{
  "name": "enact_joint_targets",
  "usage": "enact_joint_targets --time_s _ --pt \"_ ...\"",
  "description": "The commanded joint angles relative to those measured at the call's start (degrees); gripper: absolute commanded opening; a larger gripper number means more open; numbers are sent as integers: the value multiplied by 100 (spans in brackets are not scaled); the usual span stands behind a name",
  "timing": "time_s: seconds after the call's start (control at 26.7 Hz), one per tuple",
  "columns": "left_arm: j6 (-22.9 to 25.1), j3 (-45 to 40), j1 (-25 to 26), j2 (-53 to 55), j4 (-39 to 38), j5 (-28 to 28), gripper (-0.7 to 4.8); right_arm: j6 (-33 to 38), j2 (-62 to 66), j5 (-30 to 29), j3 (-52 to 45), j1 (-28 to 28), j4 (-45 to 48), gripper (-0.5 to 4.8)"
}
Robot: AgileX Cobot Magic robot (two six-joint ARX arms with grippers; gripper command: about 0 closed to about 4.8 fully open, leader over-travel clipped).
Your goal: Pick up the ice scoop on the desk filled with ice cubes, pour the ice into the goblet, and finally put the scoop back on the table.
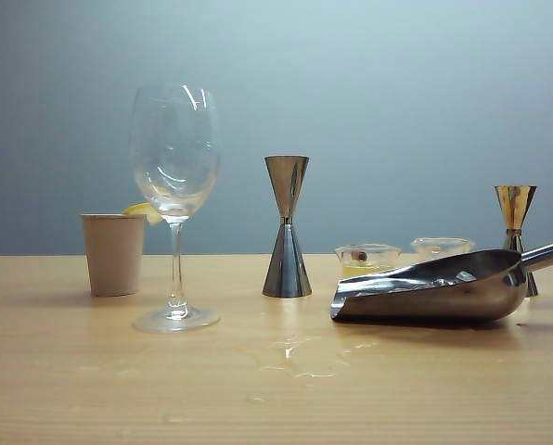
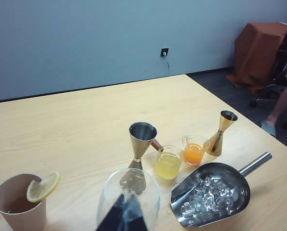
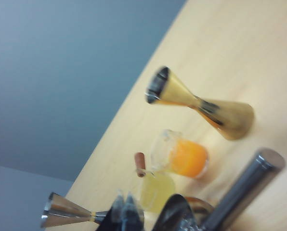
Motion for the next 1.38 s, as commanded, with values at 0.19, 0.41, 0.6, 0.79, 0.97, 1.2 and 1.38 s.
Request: enact_joint_targets --time_s 0.19,0.41,0.6,0.79,0.97,1.2,1.38 --pt "2 26 -7 -7 79 35 -6 116 101 -13 -339 -79 151 -1" --pt "2 26 -7 -7 79 37 -6 116 839 -446 -356 -437 507 200" --pt "192 26 -9 -7 70 44 -6 164 1766 -988 -356 -608 1495 297" --pt "411 26 -7 -7 66 144 -6 328 2553 -1169 -354 -608 2371 363" --pt "411 26 -7 -7 66 144 -6 505 3108 -1169 -354 -608 2837 366" --pt "411 26 -7 -7 66 144 -6 498 3545 -1147 -354 -610 3136 365" --pt "413 26 -7 -7 63 142 -6 501 3998 -1163 -293 -608 3657 364"
